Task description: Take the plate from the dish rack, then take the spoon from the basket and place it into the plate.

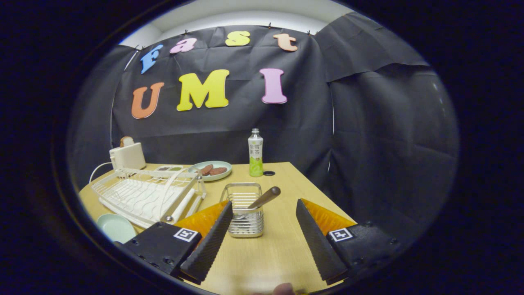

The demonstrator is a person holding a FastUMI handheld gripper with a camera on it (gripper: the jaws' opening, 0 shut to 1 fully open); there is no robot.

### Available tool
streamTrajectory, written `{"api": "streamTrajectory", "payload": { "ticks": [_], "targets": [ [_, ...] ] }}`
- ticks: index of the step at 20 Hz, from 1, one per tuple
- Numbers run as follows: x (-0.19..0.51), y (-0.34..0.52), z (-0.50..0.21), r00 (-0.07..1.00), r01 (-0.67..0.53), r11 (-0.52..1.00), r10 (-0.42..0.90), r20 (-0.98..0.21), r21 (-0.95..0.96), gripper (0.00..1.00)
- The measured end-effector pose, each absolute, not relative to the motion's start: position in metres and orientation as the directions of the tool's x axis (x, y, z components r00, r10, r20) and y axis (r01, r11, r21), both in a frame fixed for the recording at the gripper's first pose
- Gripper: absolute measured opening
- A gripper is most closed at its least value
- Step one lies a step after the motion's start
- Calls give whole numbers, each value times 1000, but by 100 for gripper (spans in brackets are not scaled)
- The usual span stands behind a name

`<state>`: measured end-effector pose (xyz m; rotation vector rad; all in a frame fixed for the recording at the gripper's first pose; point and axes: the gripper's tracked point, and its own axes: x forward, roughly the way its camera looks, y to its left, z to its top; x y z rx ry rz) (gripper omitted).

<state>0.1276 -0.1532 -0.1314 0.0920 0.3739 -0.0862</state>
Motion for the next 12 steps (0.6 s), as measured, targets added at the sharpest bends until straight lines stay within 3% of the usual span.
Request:
{"api": "streamTrajectory", "payload": {
  "ticks": [2,7,12],
  "targets": [
    [139,-156,-140,922,91,991,-46,-384,99,100],
    [156,-145,-143,926,41,986,23,-378,159,76],
    [164,-140,-145,921,14,985,54,-385,171,40]
  ]
}}
